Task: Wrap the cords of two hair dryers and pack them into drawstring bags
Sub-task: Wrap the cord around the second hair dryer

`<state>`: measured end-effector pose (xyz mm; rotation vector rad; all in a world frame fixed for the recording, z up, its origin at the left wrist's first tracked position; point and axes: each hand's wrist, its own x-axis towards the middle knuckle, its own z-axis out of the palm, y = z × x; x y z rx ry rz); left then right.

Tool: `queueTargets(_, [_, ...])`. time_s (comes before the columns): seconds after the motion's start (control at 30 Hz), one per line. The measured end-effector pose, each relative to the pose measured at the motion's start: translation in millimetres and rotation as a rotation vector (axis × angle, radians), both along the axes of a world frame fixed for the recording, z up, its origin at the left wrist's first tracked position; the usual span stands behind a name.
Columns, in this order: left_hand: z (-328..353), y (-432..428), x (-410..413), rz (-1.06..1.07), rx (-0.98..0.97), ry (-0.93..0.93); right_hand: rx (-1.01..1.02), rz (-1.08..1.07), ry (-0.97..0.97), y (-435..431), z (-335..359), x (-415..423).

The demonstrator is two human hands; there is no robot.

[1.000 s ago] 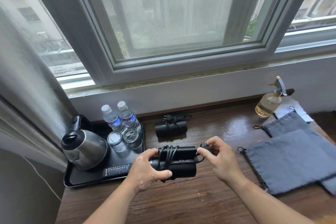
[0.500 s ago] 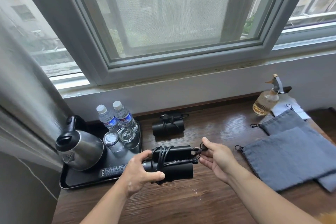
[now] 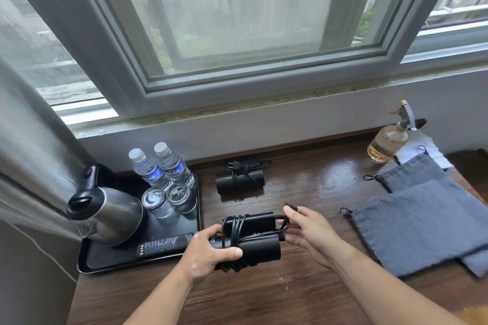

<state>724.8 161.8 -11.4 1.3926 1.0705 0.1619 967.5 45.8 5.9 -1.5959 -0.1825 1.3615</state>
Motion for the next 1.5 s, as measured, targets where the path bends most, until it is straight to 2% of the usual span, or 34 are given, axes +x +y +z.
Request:
queueTargets(0.27, [-18.0, 3.3, 13.1, 0.042, -0.139, -0.056, 0.007, 0.015, 0.077, 4.1, -21.0, -0.4])
queueTargets(0.43, [-33.0, 8.0, 24.2, 0.137, -0.291, -0.118, -0.039, 0.045, 0.025, 19.5, -43.0, 9.9])
queueTargets(0.63, [-45.7, 19.4, 37.9, 0.381, -0.487, -0.224, -0.128, 0.04, -0.029, 38.7, -63.9, 25.7])
queueTargets(0.8, [-52.4, 24.4, 49.1, 0.479, -0.442, -0.204, -0.18, 0.016, -0.059, 57.2, -70.7, 32.9])
queueTargets(1.0, [-80.1, 36.3, 48.5, 0.501, -0.296, -0.044, -0.23, 0.031, -0.07, 74.1, -80.5, 32.3])
queueTargets(1.13, [-99.6, 36.1, 41.0, 0.499, -0.239, -0.009, -0.262, 0.053, -0.106, 75.3, -91.8, 32.3])
queueTargets(1.5, [-104.4, 32.0, 38.7, 0.47, -0.24, -0.004, -0.261, 0.049, -0.23, 64.8, -102.5, 28.7])
